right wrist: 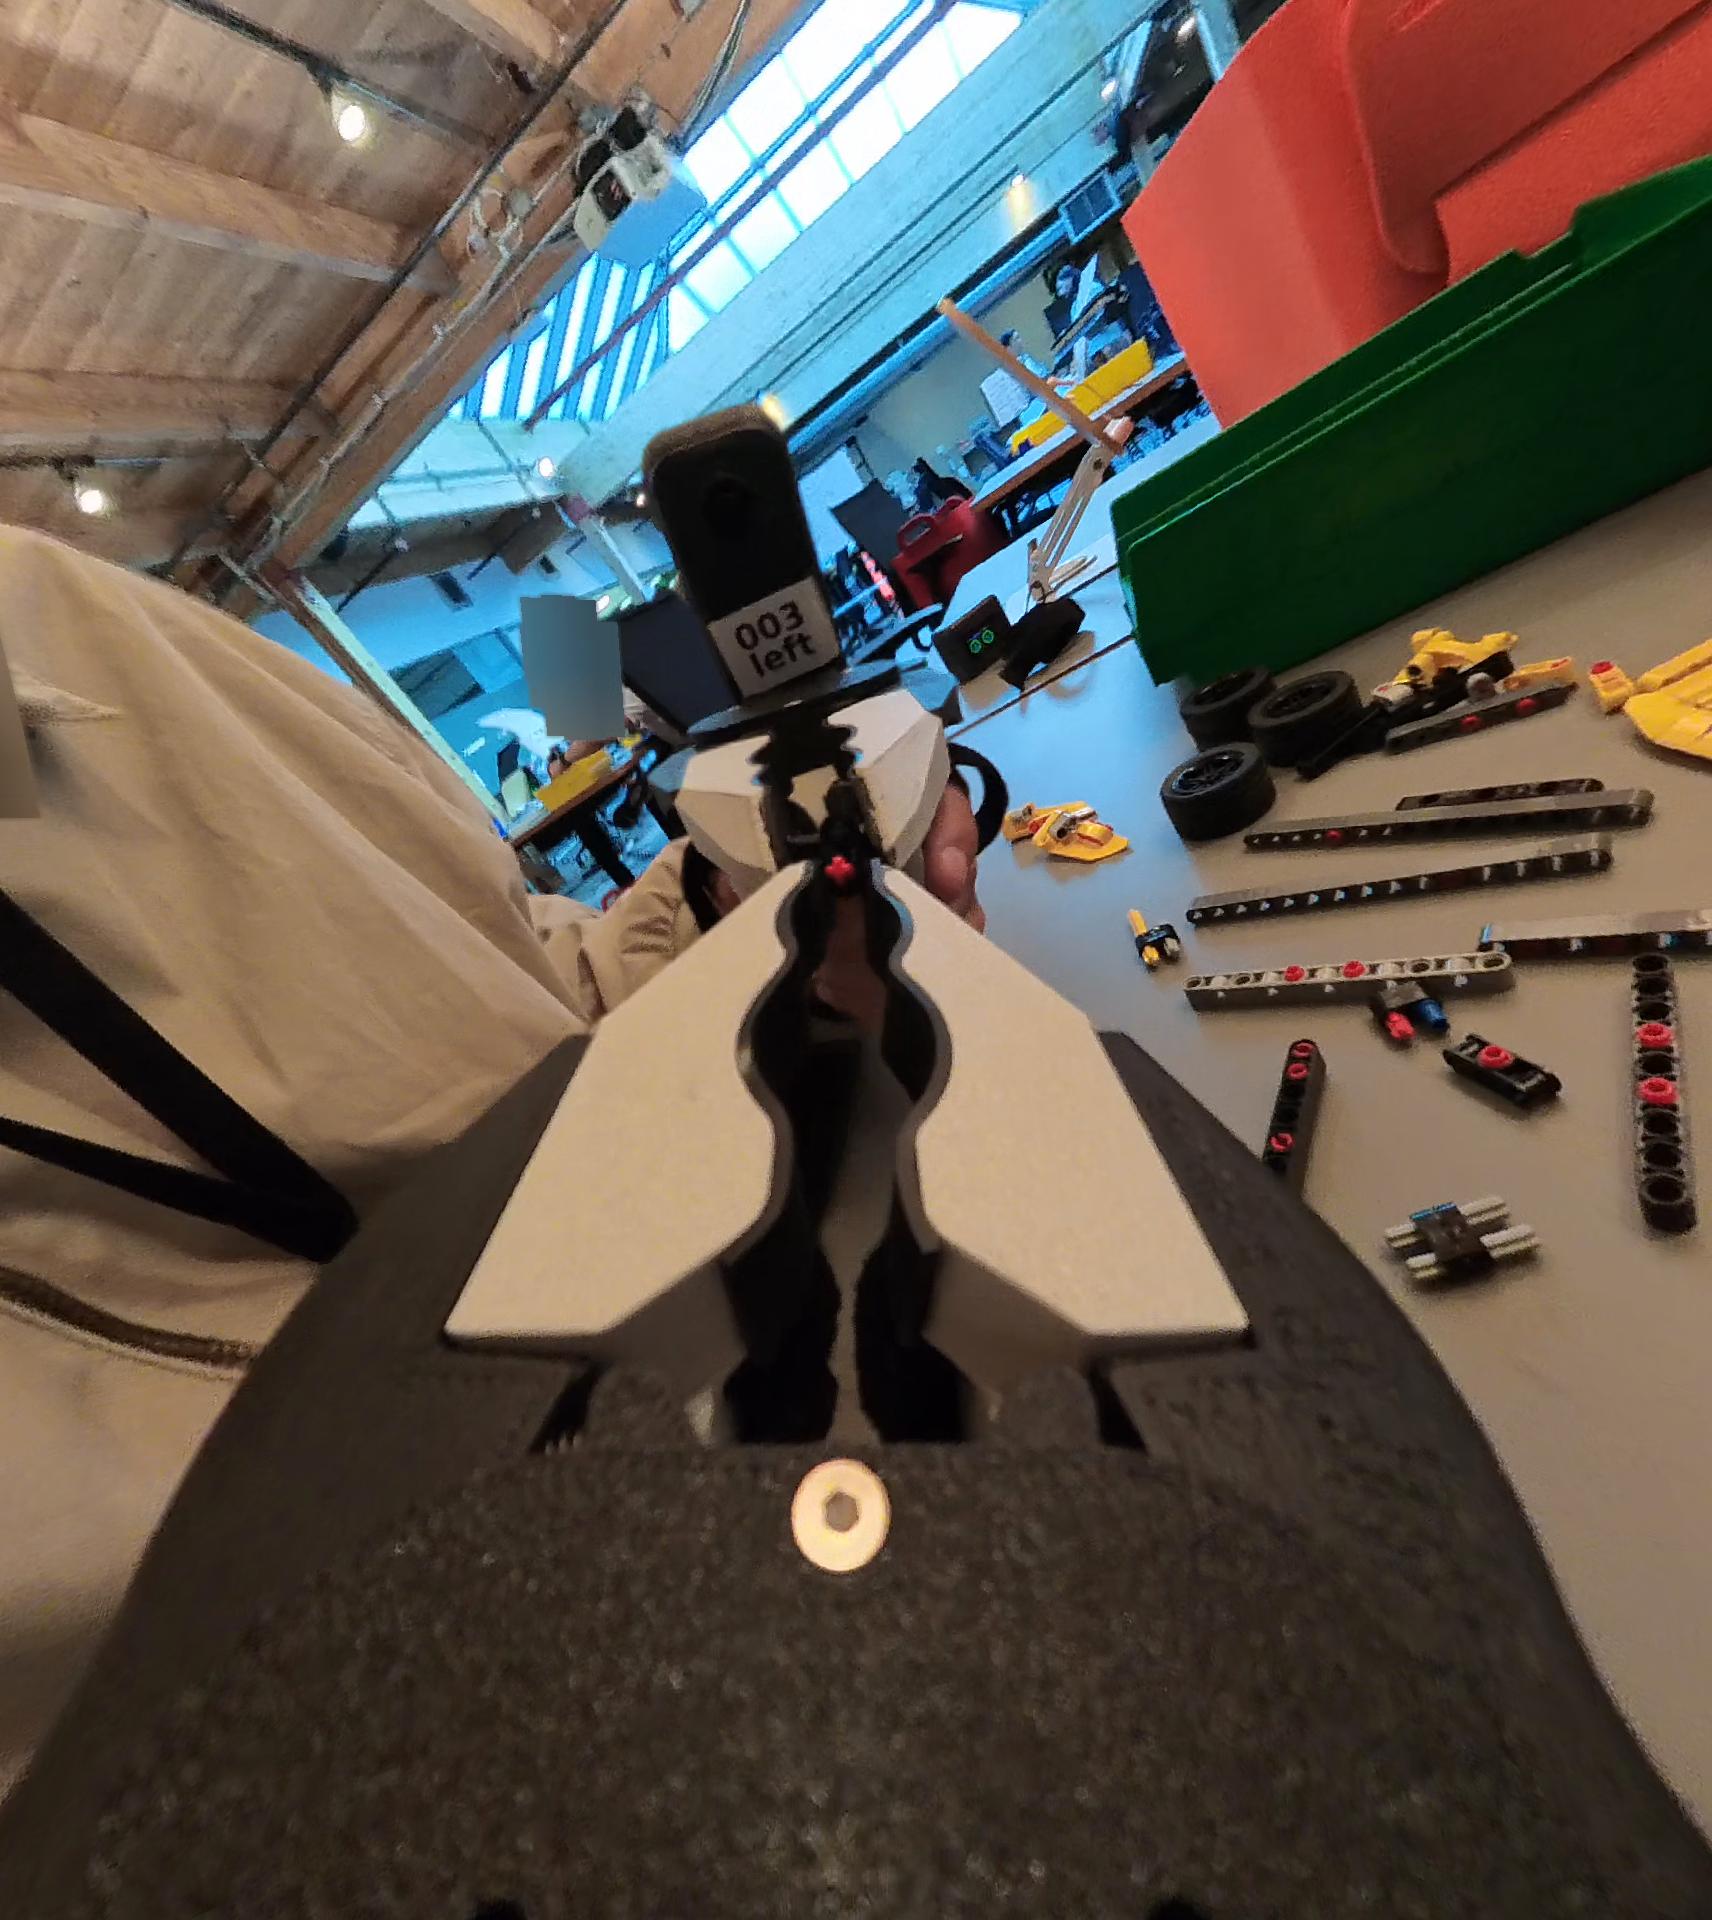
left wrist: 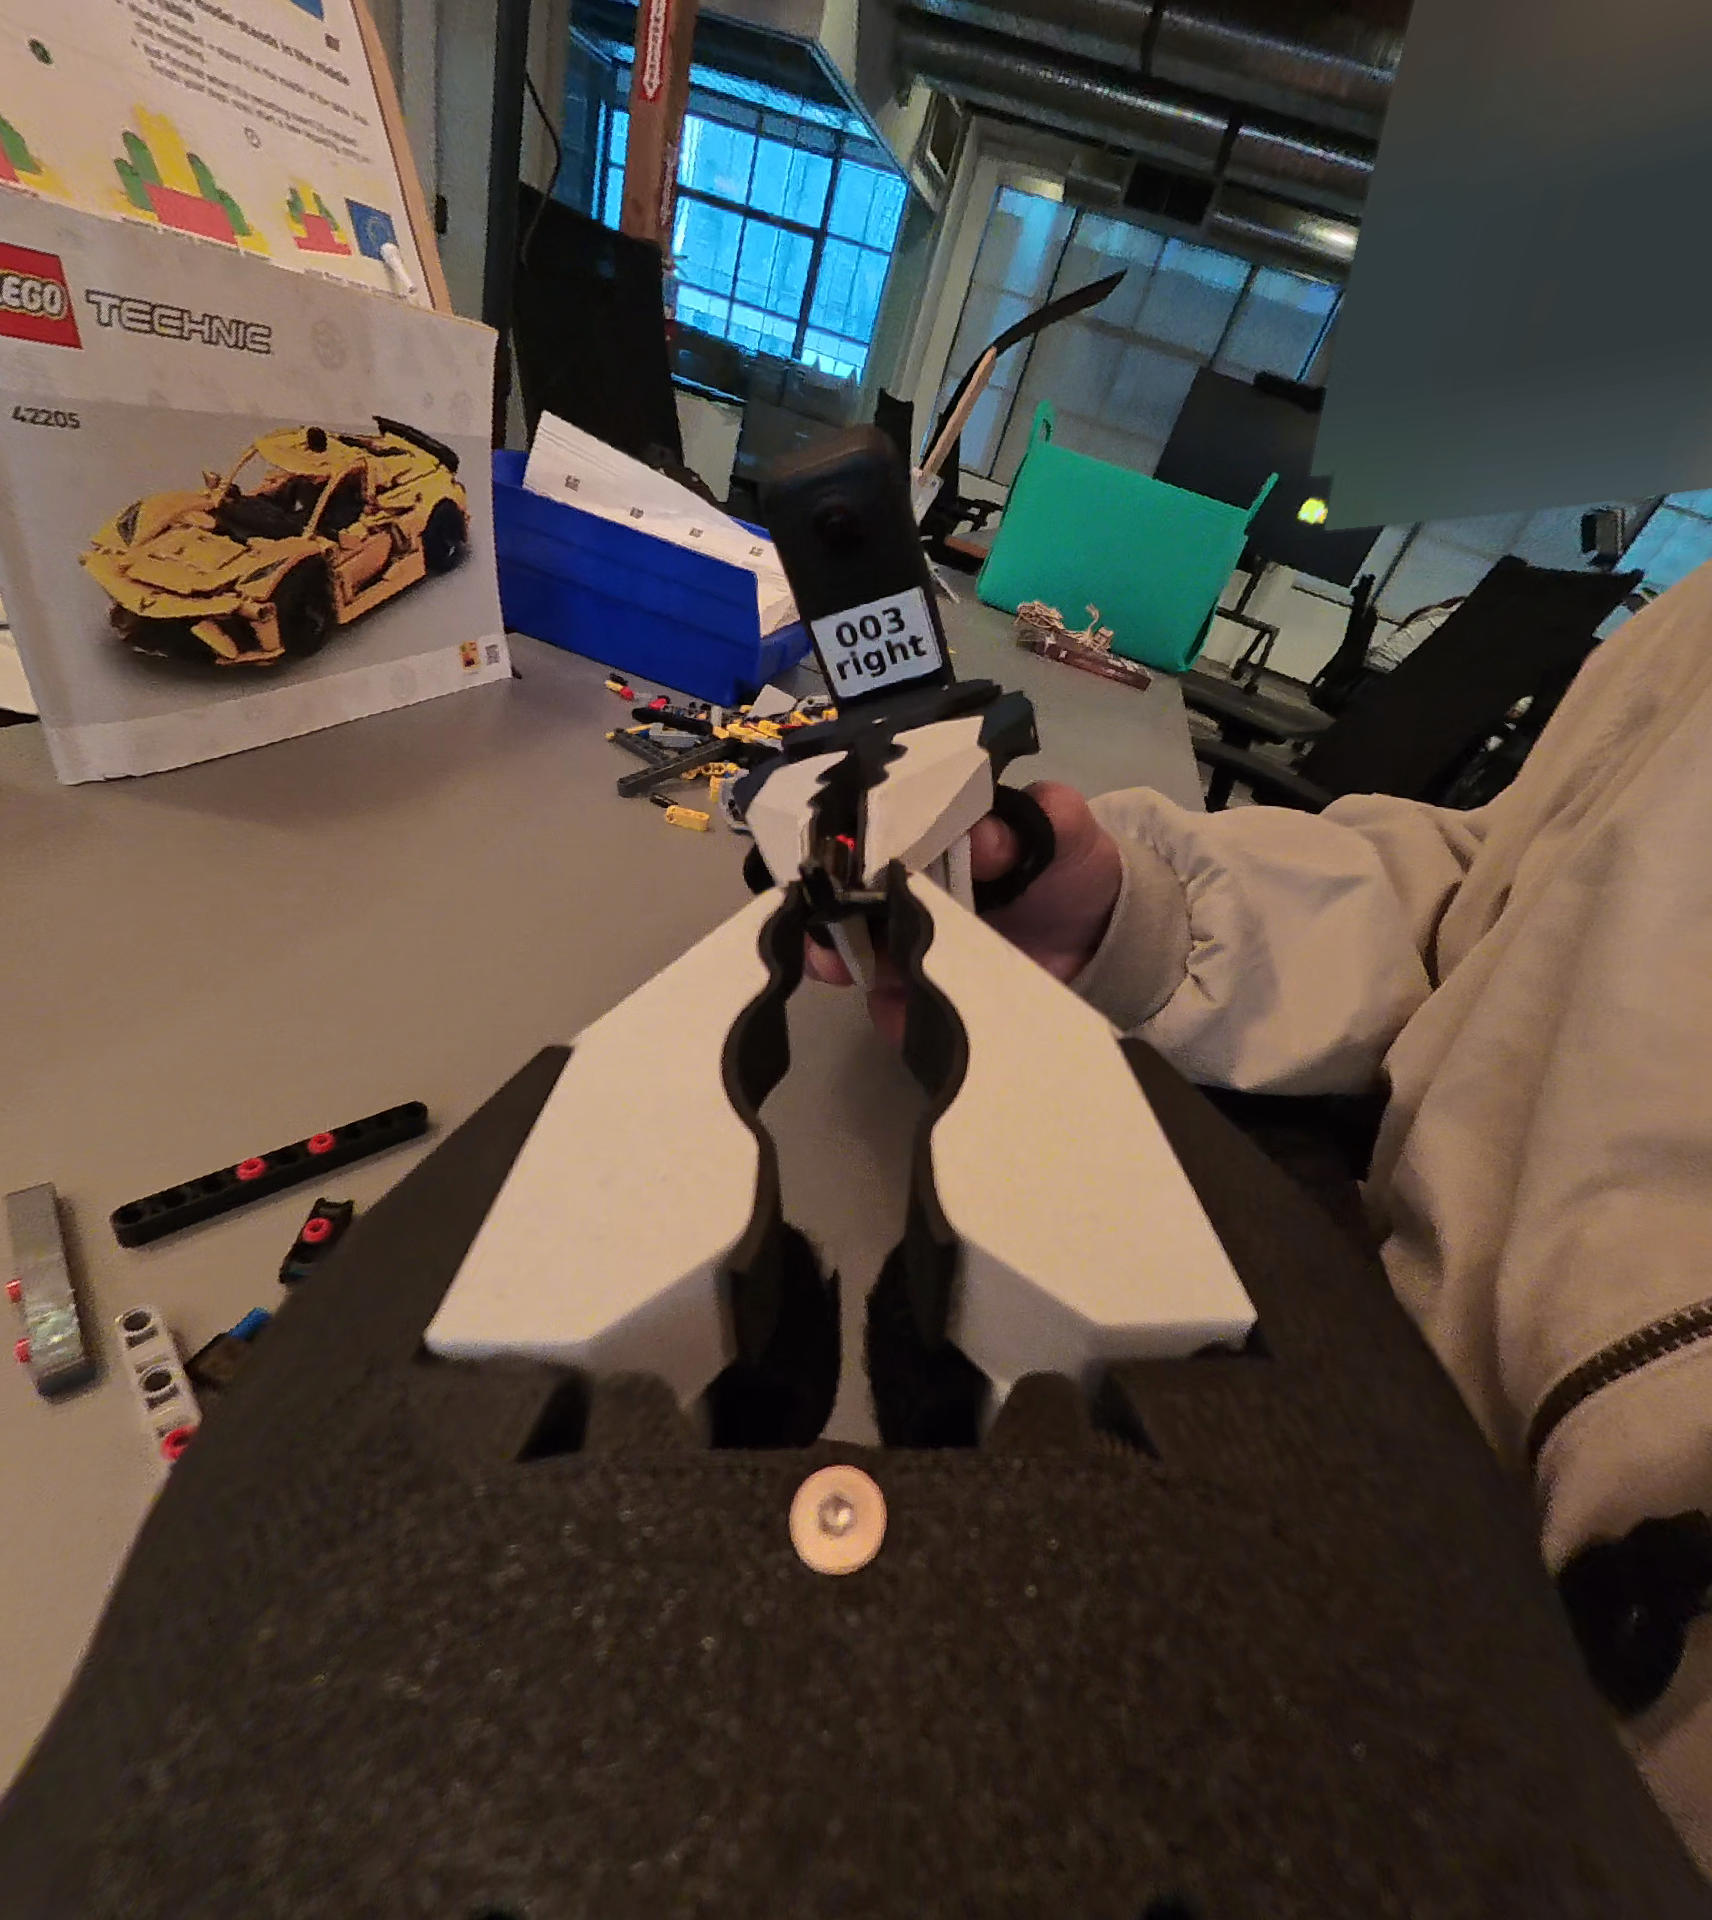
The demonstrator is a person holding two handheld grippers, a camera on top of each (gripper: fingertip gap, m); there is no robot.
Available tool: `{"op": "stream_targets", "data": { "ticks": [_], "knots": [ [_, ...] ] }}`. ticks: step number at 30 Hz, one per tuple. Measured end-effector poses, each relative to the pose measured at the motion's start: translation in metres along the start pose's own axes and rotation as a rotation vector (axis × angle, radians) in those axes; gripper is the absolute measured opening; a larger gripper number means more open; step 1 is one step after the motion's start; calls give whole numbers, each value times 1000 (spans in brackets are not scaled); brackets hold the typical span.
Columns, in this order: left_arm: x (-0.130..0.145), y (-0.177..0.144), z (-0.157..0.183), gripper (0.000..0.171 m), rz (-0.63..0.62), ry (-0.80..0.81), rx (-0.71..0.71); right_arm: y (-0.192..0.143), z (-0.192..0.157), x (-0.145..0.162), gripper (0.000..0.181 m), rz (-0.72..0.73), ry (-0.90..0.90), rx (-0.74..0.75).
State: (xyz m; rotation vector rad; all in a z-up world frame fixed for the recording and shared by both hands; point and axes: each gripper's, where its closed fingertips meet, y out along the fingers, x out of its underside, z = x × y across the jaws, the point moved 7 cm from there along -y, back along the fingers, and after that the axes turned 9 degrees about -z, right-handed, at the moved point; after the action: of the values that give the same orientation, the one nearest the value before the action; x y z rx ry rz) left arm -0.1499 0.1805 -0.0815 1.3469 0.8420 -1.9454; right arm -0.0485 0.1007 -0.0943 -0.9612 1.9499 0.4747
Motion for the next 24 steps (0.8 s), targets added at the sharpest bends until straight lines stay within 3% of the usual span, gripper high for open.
{"op": "stream_targets", "data": {
  "ticks": [6, 16, 24],
  "knots": [
    [6, -1, 1, 16, -43, 68, -7, 0, -1, 1, 6, -62, -35, 26],
    [6, -1, -3, 16, 10, 26, -26, 1, 8, 1, 9, 12, 113, -83],
    [5, -2, -3, 16, 26, -2, -17, 2, 7, 1, 9, 40, 108, -77]
  ]
}}
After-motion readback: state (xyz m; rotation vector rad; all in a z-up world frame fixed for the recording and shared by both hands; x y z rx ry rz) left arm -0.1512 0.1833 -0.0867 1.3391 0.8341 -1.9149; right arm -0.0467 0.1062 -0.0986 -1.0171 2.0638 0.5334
